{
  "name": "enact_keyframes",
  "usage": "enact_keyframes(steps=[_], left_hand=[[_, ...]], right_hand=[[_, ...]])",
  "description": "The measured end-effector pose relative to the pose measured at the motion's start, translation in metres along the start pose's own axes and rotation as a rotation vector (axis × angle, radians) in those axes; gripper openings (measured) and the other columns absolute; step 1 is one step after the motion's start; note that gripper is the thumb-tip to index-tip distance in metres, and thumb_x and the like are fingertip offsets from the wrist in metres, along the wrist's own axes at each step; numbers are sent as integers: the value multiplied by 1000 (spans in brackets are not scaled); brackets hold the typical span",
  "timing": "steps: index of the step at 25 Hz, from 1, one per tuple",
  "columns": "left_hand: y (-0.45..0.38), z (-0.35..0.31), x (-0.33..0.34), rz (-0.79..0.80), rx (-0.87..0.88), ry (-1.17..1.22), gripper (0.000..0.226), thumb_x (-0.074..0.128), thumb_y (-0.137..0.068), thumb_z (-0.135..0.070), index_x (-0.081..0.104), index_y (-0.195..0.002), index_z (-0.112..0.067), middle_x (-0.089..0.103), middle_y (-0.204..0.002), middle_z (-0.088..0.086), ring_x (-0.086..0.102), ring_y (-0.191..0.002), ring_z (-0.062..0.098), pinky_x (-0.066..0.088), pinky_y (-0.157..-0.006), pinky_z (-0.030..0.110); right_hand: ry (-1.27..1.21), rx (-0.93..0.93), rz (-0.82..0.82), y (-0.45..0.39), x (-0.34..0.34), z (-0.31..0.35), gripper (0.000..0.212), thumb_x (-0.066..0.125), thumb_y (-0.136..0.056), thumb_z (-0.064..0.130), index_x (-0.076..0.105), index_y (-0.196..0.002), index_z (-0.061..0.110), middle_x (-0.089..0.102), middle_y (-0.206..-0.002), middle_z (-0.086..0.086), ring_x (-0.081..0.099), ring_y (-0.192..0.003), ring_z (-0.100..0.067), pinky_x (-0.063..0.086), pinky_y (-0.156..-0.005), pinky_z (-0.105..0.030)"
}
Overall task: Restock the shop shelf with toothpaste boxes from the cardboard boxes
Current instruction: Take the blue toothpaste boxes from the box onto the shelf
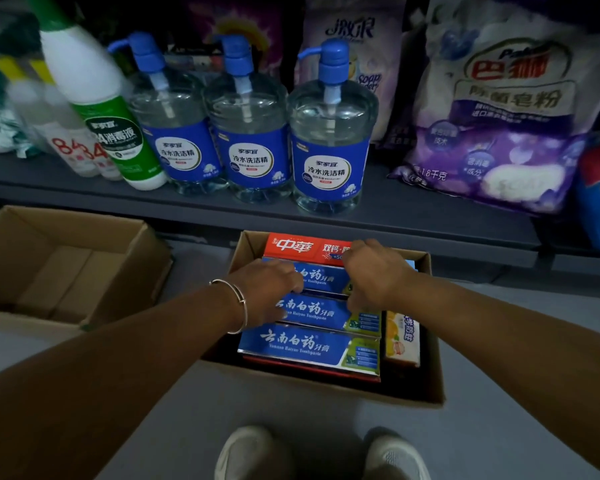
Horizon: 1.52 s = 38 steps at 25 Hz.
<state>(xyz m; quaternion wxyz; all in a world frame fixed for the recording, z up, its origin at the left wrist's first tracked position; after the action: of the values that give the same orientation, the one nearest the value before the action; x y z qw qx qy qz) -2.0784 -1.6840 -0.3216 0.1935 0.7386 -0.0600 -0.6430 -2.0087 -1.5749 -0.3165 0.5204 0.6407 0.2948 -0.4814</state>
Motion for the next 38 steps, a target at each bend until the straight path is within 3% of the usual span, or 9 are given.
enact_keyframes(steps=[8,13,16,23,27,33,38], left_hand=[[9,-13,0,36,166,-156,36,39,-98,-26,46,-133,-19,48,-134,1,43,-126,20,38,-104,37],[6,-9,17,54,126,-197,45,39,-98,-30,34,-142,-21,37,-146,0,32,-134,20,34,-110,33],[2,-6,20,91,102,-215,48,41,-98,-29,30,-143,-17,36,-147,3,32,-134,21,32,-111,33],[-7,-3,18,81,56,-193,53,44,-96,-26,26,-145,-12,36,-147,6,32,-134,21,30,-113,33],[-9,-2,17,57,23,-132,58,51,-93,-25,25,-145,-15,37,-146,4,32,-134,19,30,-113,32],[-4,-5,-8,-13,39,-130,51,53,-90,-21,36,-139,-18,46,-137,2,40,-127,18,36,-108,30],[24,-20,-85,-113,67,-180,54,58,-86,-29,38,-136,-26,48,-131,-4,43,-120,14,39,-99,26]], right_hand=[[-120,15,14,16,-30,-13,55,76,-74,36,52,-117,12,48,-116,-5,52,-90,-17,46,-68,-27],[-213,104,3,22,-35,-37,52,79,-69,43,48,-103,18,42,-103,0,49,-88,-12,44,-66,-26],[-218,133,-9,24,-32,-46,51,77,-71,42,48,-105,16,40,-102,1,47,-88,-11,44,-67,-25],[-242,164,13,19,-21,-50,54,76,-73,38,48,-113,14,47,-119,-4,49,-93,-10,45,-67,-24],[-252,135,23,17,-17,-48,56,75,-75,35,49,-119,12,47,-121,-5,48,-89,-10,39,-56,-19],[-246,119,-39,30,-40,-55,55,76,-74,37,51,-116,11,48,-117,-5,48,-93,-12,49,-73,-27],[-196,147,-152,76,-106,-64,55,78,-67,36,58,-110,8,53,-110,-7,56,-92,-21,54,-79,-34]])
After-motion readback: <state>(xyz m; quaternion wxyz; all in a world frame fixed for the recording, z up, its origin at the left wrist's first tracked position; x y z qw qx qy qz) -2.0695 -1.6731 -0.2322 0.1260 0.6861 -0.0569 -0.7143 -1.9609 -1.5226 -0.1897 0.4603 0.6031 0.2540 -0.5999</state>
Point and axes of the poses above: each hand's wrist, its own y-axis away from the middle knuckle, its own x-axis out of the palm, z = x × y, the point moved 6 cm from there along -y, towards the middle knuckle
